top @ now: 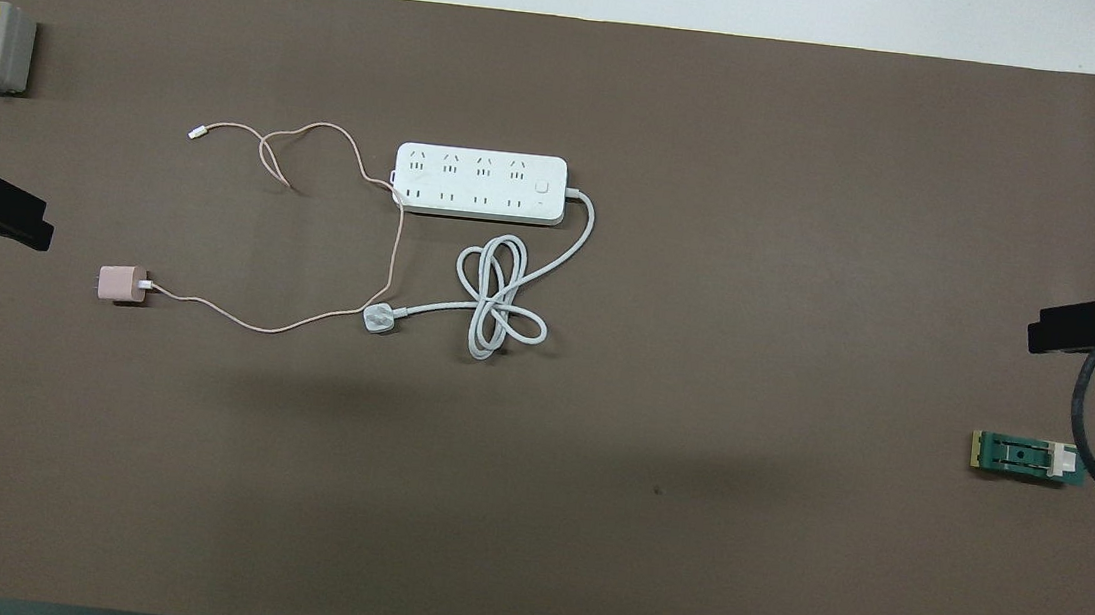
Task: Unplug charger and place it aside
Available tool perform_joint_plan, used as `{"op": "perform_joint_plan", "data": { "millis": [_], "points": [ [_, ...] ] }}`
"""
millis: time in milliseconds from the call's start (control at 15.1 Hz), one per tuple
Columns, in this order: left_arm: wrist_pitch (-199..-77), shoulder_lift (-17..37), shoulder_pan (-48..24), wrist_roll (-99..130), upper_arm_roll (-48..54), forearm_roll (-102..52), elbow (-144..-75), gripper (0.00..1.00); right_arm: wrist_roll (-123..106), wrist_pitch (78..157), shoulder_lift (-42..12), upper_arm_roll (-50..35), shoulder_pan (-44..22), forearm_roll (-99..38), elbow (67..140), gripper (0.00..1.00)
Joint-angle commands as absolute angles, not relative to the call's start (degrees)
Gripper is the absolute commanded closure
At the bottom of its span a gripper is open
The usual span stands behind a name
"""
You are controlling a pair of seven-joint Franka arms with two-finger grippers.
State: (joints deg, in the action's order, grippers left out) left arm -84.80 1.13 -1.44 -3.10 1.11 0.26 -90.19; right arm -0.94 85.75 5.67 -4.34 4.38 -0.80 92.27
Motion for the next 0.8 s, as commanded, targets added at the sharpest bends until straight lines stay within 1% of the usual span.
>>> {"op": "perform_joint_plan", "data": {
  "millis": [0,730],
  "points": [
    [-87.89,-0.09,-2.81,-1.05,0.26,-0.35,-93.60,0.00,-2.55,86.57,7.03,-5.01,5.62,-1.67,93.87,0.00],
    [-88.33,-0.09,-2.81,-1.05,0.26,-0.44,-93.87,0.00,-2.55,87.27,7.38,-5.10,5.45,-1.67,95.36,0.00]
  ]
}}
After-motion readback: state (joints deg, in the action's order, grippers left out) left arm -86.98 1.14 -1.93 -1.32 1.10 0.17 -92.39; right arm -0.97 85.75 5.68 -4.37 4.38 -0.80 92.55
